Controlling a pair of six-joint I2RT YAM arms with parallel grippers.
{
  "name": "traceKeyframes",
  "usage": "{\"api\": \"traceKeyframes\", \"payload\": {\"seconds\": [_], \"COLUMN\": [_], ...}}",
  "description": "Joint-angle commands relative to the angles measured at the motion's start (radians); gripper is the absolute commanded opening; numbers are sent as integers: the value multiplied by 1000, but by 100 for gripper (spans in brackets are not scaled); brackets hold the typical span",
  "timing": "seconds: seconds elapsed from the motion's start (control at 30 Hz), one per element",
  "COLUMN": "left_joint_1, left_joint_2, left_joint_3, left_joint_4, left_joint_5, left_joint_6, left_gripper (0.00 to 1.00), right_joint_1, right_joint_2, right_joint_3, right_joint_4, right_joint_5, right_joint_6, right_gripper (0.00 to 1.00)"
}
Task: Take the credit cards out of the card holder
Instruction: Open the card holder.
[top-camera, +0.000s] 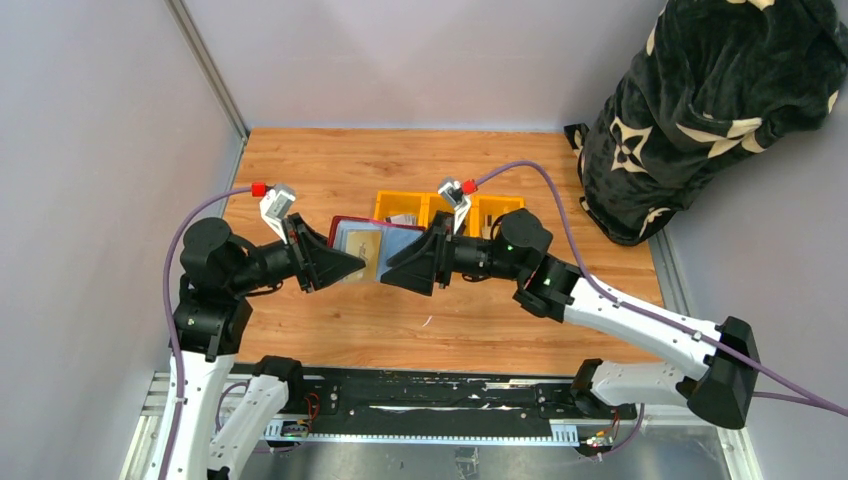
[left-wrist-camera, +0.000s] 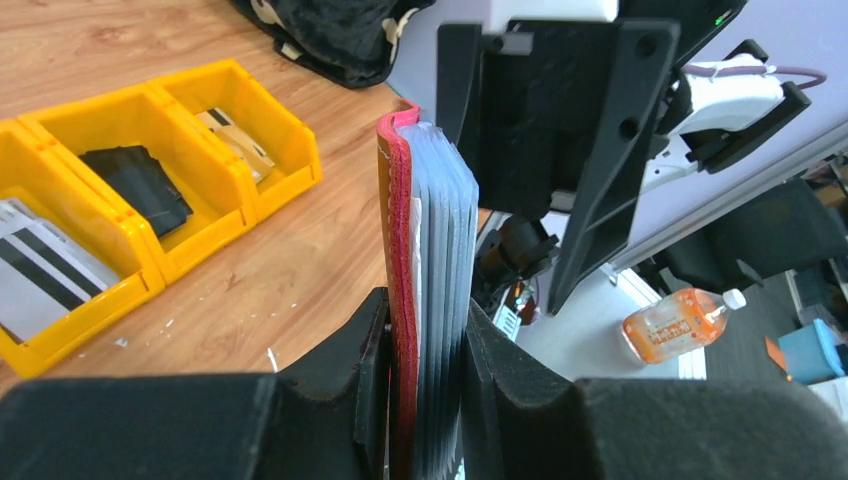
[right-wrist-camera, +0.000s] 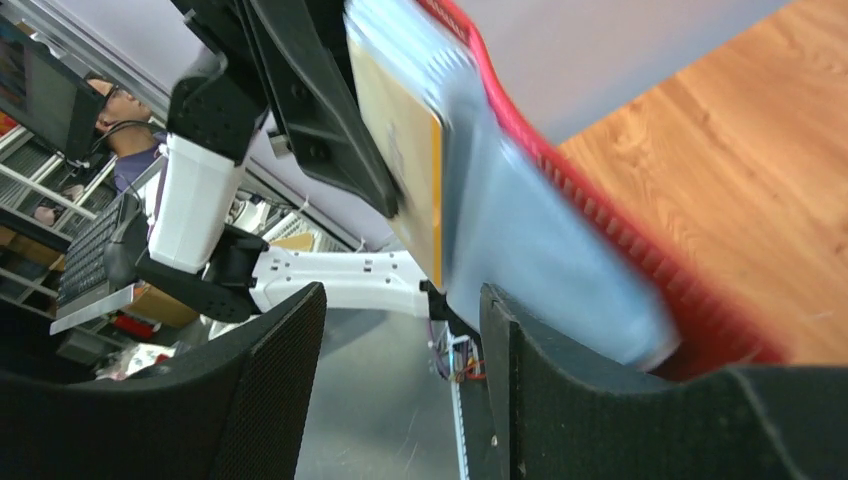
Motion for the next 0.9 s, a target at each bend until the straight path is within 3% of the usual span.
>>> {"api": "traceKeyframes", "payload": {"seconds": [0.0, 0.27, 0.67, 0.87], "left_joint_1": [-6, -6, -6, -6], "left_joint_2": [-1, -4, -14, -22], "left_joint_3": [2, -20, -28, -40], "left_joint_4": [105, 141, 111, 145], "left_joint_5": [36, 55, 96, 129], "left_joint_6": [-90, -147, -123, -154], "left_gripper": [0, 0, 1, 5], "right_joint_1": [12, 12, -19, -19], "right_joint_2": [-13, 19, 79, 140], "right_joint_3": [-24, -18, 47, 69], "right_joint_4": [101, 118, 147, 200], "right_joint_5": [-38, -26, -42, -28], "right_joint_6": [65, 52, 70, 114], "right_gripper": [61, 59, 43, 29]}}
